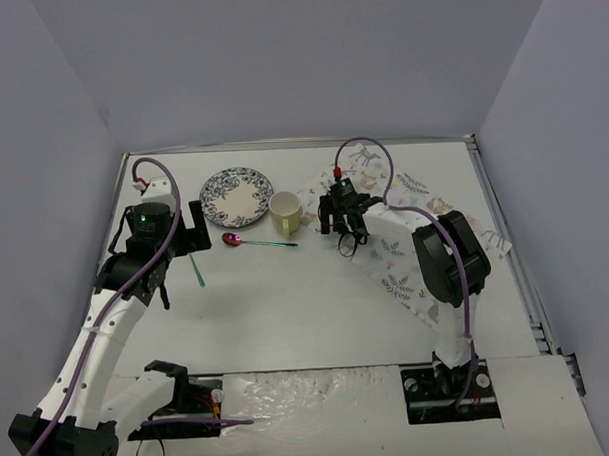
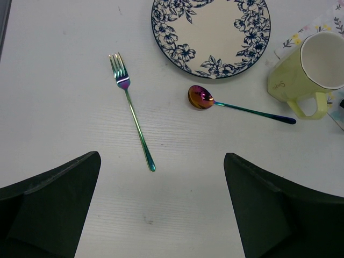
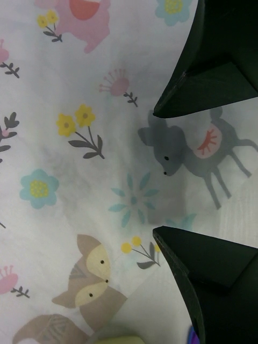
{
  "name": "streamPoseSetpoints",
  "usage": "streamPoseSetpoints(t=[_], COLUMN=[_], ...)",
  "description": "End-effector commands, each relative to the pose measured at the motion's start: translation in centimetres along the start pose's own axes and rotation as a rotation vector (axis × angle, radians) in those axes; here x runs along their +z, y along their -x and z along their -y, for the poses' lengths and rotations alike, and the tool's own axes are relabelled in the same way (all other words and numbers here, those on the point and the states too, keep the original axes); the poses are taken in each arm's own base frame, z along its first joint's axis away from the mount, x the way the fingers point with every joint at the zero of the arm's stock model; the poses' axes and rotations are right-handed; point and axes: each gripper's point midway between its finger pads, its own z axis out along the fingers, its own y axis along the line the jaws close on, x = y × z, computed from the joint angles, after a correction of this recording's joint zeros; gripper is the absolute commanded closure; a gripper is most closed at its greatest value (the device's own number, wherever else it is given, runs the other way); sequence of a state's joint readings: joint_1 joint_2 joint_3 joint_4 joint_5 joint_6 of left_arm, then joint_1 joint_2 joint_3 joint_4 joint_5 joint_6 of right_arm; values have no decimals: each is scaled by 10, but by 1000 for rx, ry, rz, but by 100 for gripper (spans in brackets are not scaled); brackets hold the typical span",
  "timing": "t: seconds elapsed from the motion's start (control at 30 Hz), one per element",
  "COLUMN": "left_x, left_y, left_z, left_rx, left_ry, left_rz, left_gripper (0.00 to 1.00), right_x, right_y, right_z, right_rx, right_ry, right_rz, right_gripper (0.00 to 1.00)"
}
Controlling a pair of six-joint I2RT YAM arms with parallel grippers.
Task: Set the dinner table for one person
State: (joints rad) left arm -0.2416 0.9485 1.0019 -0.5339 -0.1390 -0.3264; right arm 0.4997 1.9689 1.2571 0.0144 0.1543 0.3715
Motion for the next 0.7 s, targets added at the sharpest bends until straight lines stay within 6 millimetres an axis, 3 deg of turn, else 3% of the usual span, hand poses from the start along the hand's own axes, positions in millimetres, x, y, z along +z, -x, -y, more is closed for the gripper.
streamPoseSetpoints(t=[0.0,0.2,0.3,0.47,0.67], left_x=[-4,-5,-6,-7,-7], left_y=[21,22,22,22,22], left_z=[2,5,5,5,6], left_rx=[-27,-33,-36,-41,-45], left_ry=[-11,-26,-30,-34,-39], left_rz=[75,76,79,81,82], left_gripper=[3,3,3,3,3], right_x=[-63,-99,-104,-108,-105], right_y=[50,2,-39,-90,-126], right_z=[9,62,79,96,100], right_rx=[54,153,207,295,345], right_ry=[-15,-119,-124,-124,-110], right_rz=[176,154,96,30,-21], right_gripper=[21,19,15,13,12])
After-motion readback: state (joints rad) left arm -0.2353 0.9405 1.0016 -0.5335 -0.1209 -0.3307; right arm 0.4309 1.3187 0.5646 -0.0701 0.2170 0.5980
